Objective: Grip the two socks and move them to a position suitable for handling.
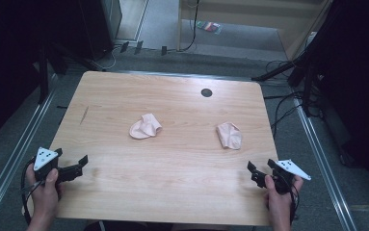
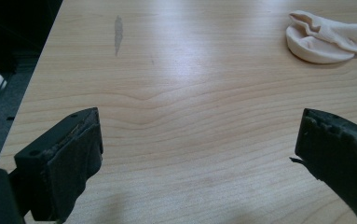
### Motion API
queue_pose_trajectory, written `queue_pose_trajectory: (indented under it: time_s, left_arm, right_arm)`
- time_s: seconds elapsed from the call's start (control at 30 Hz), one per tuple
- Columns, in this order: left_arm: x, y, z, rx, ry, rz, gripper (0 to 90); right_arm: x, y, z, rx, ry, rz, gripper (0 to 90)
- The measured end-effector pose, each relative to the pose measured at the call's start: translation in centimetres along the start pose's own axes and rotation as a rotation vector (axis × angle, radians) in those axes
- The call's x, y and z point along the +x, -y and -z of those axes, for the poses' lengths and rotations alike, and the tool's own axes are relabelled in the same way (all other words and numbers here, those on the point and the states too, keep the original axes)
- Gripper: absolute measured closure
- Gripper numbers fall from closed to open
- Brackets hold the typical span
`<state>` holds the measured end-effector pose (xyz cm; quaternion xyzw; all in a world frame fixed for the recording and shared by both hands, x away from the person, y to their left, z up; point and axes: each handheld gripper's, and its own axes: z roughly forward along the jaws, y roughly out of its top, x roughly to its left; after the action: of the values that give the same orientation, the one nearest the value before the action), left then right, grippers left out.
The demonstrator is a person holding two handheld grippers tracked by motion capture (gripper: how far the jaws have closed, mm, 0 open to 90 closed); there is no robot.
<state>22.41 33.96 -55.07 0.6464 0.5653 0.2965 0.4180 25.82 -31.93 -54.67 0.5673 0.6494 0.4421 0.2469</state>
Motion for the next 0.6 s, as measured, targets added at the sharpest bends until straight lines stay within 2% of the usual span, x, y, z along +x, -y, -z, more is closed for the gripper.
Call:
queue_pose_trajectory:
  time_s: [0.1,0.17,0.2,0.3,0.5,0.6]
  left_arm:
    - [0.0,0.0,0.0,-0.001,0.001,0.000,1.2]
    - [0.0,0.0,0.0,-0.003,0.003,0.001,1.2]
    - [0.0,0.0,0.0,0.000,0.006,0.001,1.2]
    - [0.0,0.0,0.0,0.004,0.006,0.002,1.2]
    - [0.0,0.0,0.0,0.003,0.009,0.005,1.3]
    - [0.0,0.0,0.0,0.007,0.007,0.006,1.3]
  right_arm:
    - [0.2,0.0,0.0,0.003,0.000,0.018,13.1]
    - [0.2,-0.2,0.1,-0.006,-0.011,0.008,13.0]
    - [0.4,-0.5,0.1,-0.020,-0.027,-0.013,12.9]
    - [0.7,-0.8,0.2,-0.029,-0.022,-0.009,12.9]
    - [2.6,-2.4,0.1,-0.044,-0.046,0.001,12.8]
    - [3.1,-3.0,0.0,-0.051,-0.060,-0.010,12.8]
